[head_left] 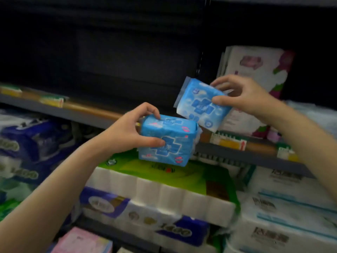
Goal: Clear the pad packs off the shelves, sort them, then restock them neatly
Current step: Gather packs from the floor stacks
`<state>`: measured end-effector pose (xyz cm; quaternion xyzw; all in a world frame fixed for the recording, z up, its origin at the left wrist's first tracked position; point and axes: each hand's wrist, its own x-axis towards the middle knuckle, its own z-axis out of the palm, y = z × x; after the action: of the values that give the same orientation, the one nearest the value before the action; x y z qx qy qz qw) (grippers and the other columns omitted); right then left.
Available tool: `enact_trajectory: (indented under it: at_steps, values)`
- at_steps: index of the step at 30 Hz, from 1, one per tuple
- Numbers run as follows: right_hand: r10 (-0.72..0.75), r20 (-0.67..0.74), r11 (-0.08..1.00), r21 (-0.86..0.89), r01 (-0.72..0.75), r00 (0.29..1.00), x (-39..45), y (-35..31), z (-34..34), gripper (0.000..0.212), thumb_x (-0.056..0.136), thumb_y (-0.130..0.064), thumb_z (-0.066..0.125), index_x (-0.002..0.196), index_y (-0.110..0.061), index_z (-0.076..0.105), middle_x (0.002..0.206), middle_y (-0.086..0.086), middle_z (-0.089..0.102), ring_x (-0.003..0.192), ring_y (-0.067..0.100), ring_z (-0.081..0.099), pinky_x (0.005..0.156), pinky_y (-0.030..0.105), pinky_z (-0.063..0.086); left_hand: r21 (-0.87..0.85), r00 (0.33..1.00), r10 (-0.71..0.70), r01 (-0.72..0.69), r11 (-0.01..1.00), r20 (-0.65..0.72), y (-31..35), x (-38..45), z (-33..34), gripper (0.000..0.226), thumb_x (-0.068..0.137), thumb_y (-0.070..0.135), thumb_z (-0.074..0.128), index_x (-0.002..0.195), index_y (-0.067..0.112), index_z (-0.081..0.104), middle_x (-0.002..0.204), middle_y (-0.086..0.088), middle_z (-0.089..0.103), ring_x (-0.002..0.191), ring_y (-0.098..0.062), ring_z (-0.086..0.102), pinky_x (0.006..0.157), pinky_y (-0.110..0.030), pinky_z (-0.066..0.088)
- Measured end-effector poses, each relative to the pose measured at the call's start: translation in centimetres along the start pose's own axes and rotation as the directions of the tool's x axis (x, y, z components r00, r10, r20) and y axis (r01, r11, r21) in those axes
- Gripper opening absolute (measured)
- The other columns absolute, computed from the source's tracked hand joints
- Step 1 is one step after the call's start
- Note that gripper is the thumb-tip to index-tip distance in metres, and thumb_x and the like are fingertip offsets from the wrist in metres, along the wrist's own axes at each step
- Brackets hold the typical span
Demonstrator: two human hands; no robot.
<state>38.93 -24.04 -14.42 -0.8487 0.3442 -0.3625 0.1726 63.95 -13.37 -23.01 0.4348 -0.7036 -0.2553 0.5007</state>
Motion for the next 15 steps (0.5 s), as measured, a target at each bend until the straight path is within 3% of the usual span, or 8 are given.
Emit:
enact_trajectory:
  at_steps: [2,5,9,12,15]
  values:
    - [0.004,-0.002,0.996,-0.085,-0.004,1.0,2.0,0.3,-0.1,0.022,0.08,-0.027,0.072,0.099,-0.03,0.06,0.11,0.002,0.062,0.076,-0.002,0.055,0.054,0.007,0.04,0.05,1.0,0.02,-0.019,0.999,-0.021,0.6,1.1,-0.5,0.052,0.05,0.025,0.085,0.09,0.028,0.053,0.094,0.008,0.061,0.076,-0.004,0.064,0.063,-0.022,0.054]
    - [0.006,0.054,0.992,-0.128,0.001,0.999,4.2,1.2,-0.1,0.017,0.078,-0.03,0.073,0.088,-0.035,0.061,0.099,-0.006,0.061,0.086,0.009,0.058,0.077,0.025,0.047,0.071,0.998,0.03,-0.026,0.997,-0.057,0.8,1.9,-1.3,0.051,0.047,0.034,0.089,0.084,0.037,0.054,0.09,0.011,0.065,0.075,-0.008,0.067,0.061,-0.025,0.054]
    - [0.013,0.115,0.981,-0.191,0.009,0.993,6.7,2.4,0.5,0.024,0.079,-0.029,0.073,0.1,-0.025,0.062,0.102,0.0,0.062,0.095,0.015,0.058,0.086,0.033,0.047,0.105,0.989,-0.002,0.018,0.994,-0.15,0.6,2.3,-2.2,0.055,0.041,0.04,0.09,0.084,0.037,0.055,0.09,0.008,0.067,0.074,-0.011,0.069,0.059,-0.026,0.055]
    - [0.024,0.156,0.964,-0.265,0.019,0.987,8.5,3.5,1.3,0.027,0.076,-0.035,0.075,0.097,-0.029,0.06,0.109,0.004,0.062,0.101,0.017,0.058,0.089,0.035,0.047,0.145,0.975,-0.026,0.06,0.988,-0.222,0.5,3.1,-2.5,0.048,0.057,0.018,0.086,0.091,0.027,0.053,0.095,0.002,0.062,0.07,-0.006,0.067,0.056,-0.022,0.053]
    - [0.027,0.194,0.932,-0.36,0.045,0.981,9.3,4.8,2.0,0.03,0.081,-0.035,0.071,0.107,-0.024,0.061,0.117,0.001,0.058,0.107,0.015,0.053,0.085,0.026,0.041,0.177,0.96,-0.019,0.071,0.982,-0.28,0.3,4.5,-2.4,0.046,0.062,0.007,0.082,0.091,0.026,0.051,0.096,0.001,0.06,0.069,-0.003,0.067,0.054,-0.019,0.051]
